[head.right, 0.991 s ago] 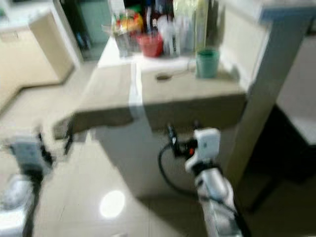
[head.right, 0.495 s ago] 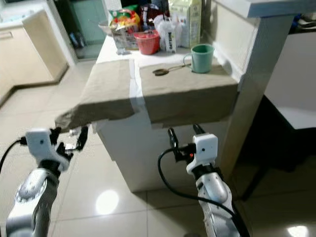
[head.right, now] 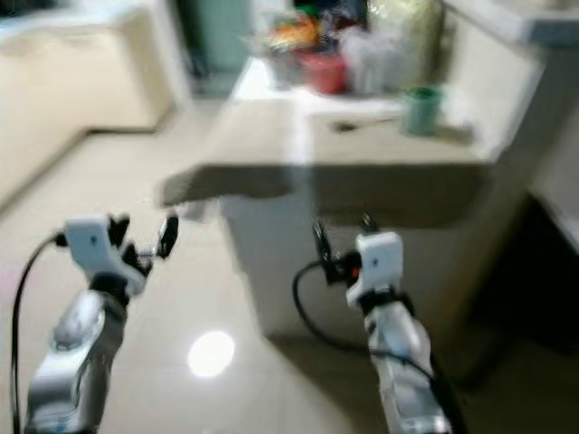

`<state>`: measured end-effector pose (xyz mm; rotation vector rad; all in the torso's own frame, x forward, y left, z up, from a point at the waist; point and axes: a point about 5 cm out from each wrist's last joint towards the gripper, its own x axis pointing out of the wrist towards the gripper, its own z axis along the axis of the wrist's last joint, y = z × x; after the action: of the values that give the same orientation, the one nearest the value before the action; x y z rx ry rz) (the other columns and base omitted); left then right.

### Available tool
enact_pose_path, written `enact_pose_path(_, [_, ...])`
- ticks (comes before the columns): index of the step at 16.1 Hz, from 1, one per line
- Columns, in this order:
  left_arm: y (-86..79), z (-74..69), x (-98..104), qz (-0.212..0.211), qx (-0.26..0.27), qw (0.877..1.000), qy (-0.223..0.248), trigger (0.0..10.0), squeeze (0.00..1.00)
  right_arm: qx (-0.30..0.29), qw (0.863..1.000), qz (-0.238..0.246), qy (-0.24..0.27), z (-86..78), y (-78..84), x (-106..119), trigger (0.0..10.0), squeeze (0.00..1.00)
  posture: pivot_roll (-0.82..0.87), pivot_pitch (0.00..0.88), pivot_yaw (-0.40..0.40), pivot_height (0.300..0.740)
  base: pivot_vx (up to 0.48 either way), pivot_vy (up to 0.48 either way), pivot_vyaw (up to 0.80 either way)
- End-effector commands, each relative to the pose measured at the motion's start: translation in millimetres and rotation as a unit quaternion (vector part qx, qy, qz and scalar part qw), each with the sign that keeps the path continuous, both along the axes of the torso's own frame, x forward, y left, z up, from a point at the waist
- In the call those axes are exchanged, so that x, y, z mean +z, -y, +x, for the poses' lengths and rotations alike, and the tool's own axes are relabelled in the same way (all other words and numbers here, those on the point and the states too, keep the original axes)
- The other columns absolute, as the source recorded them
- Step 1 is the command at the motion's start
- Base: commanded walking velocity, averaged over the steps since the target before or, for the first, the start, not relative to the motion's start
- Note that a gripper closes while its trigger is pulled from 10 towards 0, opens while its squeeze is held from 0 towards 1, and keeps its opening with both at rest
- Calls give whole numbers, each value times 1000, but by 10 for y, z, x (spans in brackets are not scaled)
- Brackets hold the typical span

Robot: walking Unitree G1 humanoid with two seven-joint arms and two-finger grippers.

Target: Setting the table

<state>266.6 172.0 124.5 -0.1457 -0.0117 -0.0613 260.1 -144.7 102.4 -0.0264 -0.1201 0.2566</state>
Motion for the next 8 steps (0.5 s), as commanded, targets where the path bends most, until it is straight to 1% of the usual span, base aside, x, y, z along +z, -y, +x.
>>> enact_pose_path(1, [8, 38, 53, 1, -2, 1000, 6, 10000, 0, 4, 1000, 1, -11, -13, -41, -36, 10000, 0, -236, 0, 142, 740, 0, -480, 0])
enact_pose_path(5, [60, 80, 75, -1, -8, 1000, 4, 10000, 0, 15, 1000, 0, -11, -31, -85, -41, 10000, 0, -237, 0, 144, 740, 0, -474, 0])
enact_pose_path(8, [95, 91, 100, 1, -25, 1000, 13, 10000, 0, 16, 1000, -3, -7, -24, -91, -29, 10000, 0, -240, 0, 144, 740, 0, -477, 0])
